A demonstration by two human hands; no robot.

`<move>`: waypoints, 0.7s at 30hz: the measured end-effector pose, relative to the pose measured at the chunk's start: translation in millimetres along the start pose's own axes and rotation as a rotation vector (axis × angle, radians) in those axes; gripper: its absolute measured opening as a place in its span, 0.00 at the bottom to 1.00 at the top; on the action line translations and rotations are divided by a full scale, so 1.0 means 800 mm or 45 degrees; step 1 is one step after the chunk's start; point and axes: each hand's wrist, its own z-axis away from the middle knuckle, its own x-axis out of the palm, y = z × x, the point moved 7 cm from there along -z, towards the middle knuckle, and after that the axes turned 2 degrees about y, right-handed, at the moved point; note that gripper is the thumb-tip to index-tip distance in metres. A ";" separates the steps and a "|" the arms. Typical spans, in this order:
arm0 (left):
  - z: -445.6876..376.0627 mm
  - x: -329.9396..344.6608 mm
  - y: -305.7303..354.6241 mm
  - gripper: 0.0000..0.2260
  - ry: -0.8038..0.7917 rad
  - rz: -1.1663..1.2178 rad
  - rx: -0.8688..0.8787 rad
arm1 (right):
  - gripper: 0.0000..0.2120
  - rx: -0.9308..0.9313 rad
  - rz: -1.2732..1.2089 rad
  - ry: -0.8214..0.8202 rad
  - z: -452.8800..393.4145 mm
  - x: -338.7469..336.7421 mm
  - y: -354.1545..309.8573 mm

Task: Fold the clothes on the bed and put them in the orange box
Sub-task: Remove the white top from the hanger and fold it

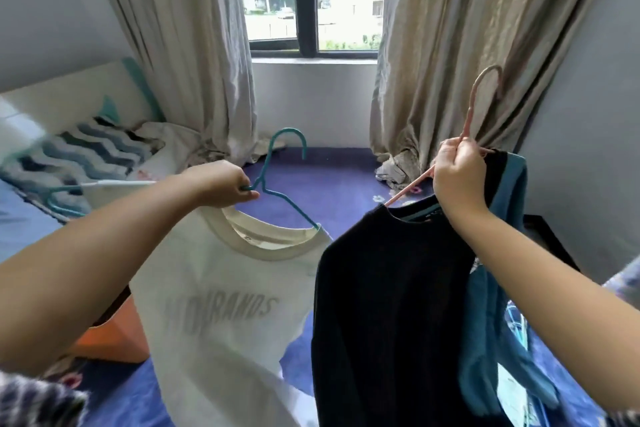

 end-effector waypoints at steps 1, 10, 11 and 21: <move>-0.013 0.009 -0.011 0.18 0.023 0.113 0.008 | 0.11 0.003 0.000 0.024 0.002 0.005 0.005; -0.131 0.060 0.010 0.19 -0.010 0.391 0.187 | 0.08 0.408 0.300 0.280 -0.008 -0.010 0.078; -0.140 0.065 0.023 0.18 -0.067 0.347 0.200 | 0.08 0.528 0.333 0.268 -0.009 -0.017 0.086; -0.204 0.065 0.074 0.16 -0.253 -0.004 0.072 | 0.18 0.521 0.983 -0.081 -0.097 -0.009 0.078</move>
